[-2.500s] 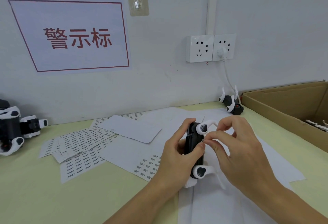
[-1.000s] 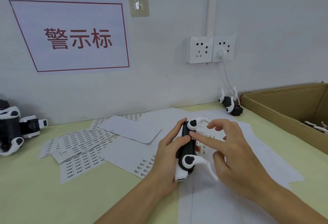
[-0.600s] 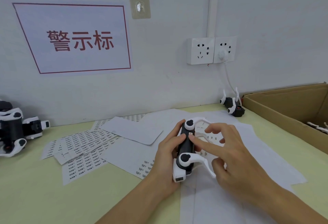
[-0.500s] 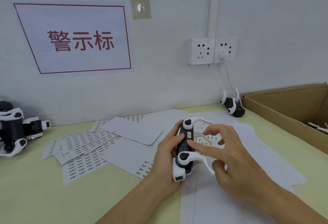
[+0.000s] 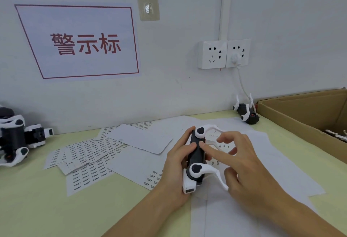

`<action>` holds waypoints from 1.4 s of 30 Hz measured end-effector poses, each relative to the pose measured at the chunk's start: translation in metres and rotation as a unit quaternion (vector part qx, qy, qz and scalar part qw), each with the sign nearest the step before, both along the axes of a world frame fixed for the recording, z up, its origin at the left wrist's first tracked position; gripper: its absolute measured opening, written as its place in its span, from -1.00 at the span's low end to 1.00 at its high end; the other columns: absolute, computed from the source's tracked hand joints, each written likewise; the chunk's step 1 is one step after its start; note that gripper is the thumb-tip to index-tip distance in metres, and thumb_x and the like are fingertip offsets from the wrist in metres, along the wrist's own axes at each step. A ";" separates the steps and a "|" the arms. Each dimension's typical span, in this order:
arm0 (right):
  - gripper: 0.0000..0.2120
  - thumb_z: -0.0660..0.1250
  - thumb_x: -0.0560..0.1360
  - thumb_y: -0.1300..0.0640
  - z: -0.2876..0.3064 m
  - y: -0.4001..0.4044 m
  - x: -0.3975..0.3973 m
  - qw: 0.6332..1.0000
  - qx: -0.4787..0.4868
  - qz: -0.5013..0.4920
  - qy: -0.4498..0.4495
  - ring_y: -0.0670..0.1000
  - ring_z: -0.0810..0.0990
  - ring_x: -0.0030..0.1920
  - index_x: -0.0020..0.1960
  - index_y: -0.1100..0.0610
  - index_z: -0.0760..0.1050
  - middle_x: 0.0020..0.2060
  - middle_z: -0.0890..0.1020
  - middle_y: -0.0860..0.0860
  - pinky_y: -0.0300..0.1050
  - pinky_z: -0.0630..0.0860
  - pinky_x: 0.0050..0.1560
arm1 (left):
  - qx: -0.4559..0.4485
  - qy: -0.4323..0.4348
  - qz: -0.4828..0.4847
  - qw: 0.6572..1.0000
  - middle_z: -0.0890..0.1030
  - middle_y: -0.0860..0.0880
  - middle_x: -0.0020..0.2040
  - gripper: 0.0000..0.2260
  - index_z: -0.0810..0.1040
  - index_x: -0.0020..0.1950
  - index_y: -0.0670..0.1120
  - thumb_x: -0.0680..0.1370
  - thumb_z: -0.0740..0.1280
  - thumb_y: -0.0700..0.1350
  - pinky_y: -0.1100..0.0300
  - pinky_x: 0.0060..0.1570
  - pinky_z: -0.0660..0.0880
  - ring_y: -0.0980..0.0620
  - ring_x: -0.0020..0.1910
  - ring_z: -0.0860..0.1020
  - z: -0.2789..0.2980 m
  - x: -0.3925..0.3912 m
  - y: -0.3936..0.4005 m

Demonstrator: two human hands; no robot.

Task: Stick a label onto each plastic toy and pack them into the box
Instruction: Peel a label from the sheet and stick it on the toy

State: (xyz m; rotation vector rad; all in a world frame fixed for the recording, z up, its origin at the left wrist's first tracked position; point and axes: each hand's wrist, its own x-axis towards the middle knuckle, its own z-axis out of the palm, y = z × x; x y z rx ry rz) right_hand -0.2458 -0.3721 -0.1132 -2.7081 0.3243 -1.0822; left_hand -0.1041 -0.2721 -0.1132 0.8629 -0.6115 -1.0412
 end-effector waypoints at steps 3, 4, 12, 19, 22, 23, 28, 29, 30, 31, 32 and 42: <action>-0.31 0.11 0.34 0.41 0.001 0.000 0.000 1.000 0.012 0.005 -0.028 -0.14 0.33 0.19 0.32 -0.10 0.56 0.14 0.38 -0.07 -0.42 0.29 0.13 | -0.003 0.008 0.003 1.000 0.67 -0.11 0.07 -0.62 0.61 0.27 0.14 0.48 0.31 -0.12 0.13 -0.12 0.56 -0.05 -0.06 0.63 0.002 -0.001 0.001; -0.36 0.12 0.36 0.41 0.002 0.000 0.000 0.998 0.024 0.002 -0.050 -0.10 0.38 0.16 0.28 -0.06 0.59 0.11 0.40 -0.07 -0.40 0.30 0.11 | -0.008 0.014 0.004 1.000 0.67 -0.12 0.00 -0.63 0.63 0.25 0.14 0.47 0.32 -0.10 0.15 -0.17 0.57 -0.04 -0.13 0.64 0.002 0.000 0.000; -0.48 0.32 0.49 -0.11 0.009 -0.001 -0.002 0.947 0.298 -0.011 -0.119 -0.28 0.41 0.30 0.41 -0.32 0.28 0.29 0.42 -0.32 -0.26 0.43 0.15 | -0.008 0.014 -0.020 1.000 0.65 -0.30 -0.03 -0.49 0.58 0.30 0.10 0.40 0.26 -0.25 0.09 -0.21 0.55 -0.17 -0.22 0.61 0.001 -0.001 0.003; -0.57 0.41 0.47 -0.12 0.011 -0.009 -0.001 0.849 0.497 0.139 -0.110 0.09 0.70 0.01 0.33 -0.25 0.49 0.05 0.68 0.00 -0.11 0.63 -0.07 | 0.002 -0.037 -0.064 0.997 0.64 -0.35 -0.05 -0.78 0.58 -0.02 -0.10 0.37 0.29 -0.24 0.06 -0.15 0.50 -0.18 -0.24 0.58 0.008 -0.002 0.007; -0.72 0.35 0.45 -0.10 0.013 -0.009 0.002 0.841 0.510 0.124 -0.134 0.14 0.70 -0.08 0.11 -0.06 0.64 -0.03 0.71 0.08 -0.17 0.61 -0.16 | 0.010 -0.037 -0.053 0.998 0.59 -0.30 -0.09 -0.77 0.58 -0.02 -0.09 0.35 0.28 -0.23 0.06 -0.19 0.44 -0.17 -0.28 0.52 0.008 -0.003 0.006; -0.72 0.36 0.43 -0.10 0.013 -0.009 0.002 0.835 0.516 0.119 -0.147 0.14 0.71 -0.10 0.06 -0.02 0.65 -0.05 0.72 0.10 -0.18 0.61 -0.17 | 0.011 -0.034 -0.051 0.998 0.56 -0.29 -0.12 -0.76 0.58 -0.01 -0.09 0.35 0.28 -0.21 0.06 -0.20 0.44 -0.17 -0.29 0.51 0.008 -0.003 0.006; -0.70 0.43 0.34 -0.09 0.015 -0.011 0.001 0.803 0.552 0.080 -0.210 0.12 0.71 -0.06 -0.03 0.08 0.67 -0.07 0.72 0.15 -0.07 0.57 -0.09 | -0.003 -0.019 -0.045 0.999 0.62 -0.35 -0.02 -0.55 0.53 0.25 -0.17 0.37 0.30 -0.15 0.04 -0.13 0.57 -0.25 -0.18 0.58 0.008 -0.002 0.007; -0.71 0.43 0.34 -0.07 0.015 -0.012 0.001 0.793 0.564 0.072 -0.220 0.12 0.71 -0.06 -0.05 0.10 0.66 -0.06 0.71 0.16 -0.05 0.56 -0.06 | -0.008 -0.015 -0.040 0.999 0.62 -0.35 0.02 -0.53 0.50 0.29 -0.18 0.37 0.31 -0.15 0.02 -0.10 0.58 -0.28 -0.16 0.60 0.008 -0.002 0.007; -0.73 0.42 0.36 -0.05 0.014 -0.012 0.001 0.782 0.576 0.064 -0.229 0.11 0.70 -0.08 -0.06 0.12 0.66 -0.07 0.71 0.17 -0.03 0.56 -0.04 | -0.012 -0.013 -0.035 0.999 0.63 -0.35 0.04 -0.52 0.48 0.30 -0.19 0.38 0.31 -0.14 0.01 -0.08 0.58 -0.30 -0.14 0.62 0.007 -0.001 0.007; -0.76 0.42 0.41 0.00 0.014 -0.012 0.002 0.772 0.587 0.056 -0.237 0.10 0.68 -0.10 -0.06 0.15 0.64 -0.09 0.70 0.18 -0.03 0.56 -0.01 | -0.015 -0.014 -0.031 0.999 0.63 -0.33 0.06 -0.52 0.47 0.31 -0.19 0.39 0.32 -0.13 -0.01 -0.06 0.58 -0.31 -0.12 0.63 0.006 -0.001 0.006; -0.81 0.41 0.46 0.04 0.013 -0.012 0.003 0.762 0.598 0.049 -0.244 0.09 0.67 -0.13 -0.07 0.17 0.63 -0.12 0.70 0.17 -0.03 0.57 0.02 | -0.017 -0.018 -0.028 0.999 0.63 -0.32 0.07 -0.54 0.47 0.30 -0.19 0.40 0.34 -0.13 -0.03 -0.05 0.59 -0.32 -0.09 0.63 0.006 -0.001 0.006; -0.81 0.34 0.58 0.04 0.014 -0.010 0.002 0.739 0.632 0.003 -0.233 0.07 0.71 -0.03 -0.02 0.17 0.58 -0.08 0.72 0.06 -0.01 0.60 -0.11 | 0.008 0.019 0.067 0.998 0.55 -0.20 -0.10 -0.71 0.47 0.01 -0.14 0.33 0.44 -0.20 -0.18 0.00 0.50 -0.23 -0.10 0.54 0.003 -0.002 -0.002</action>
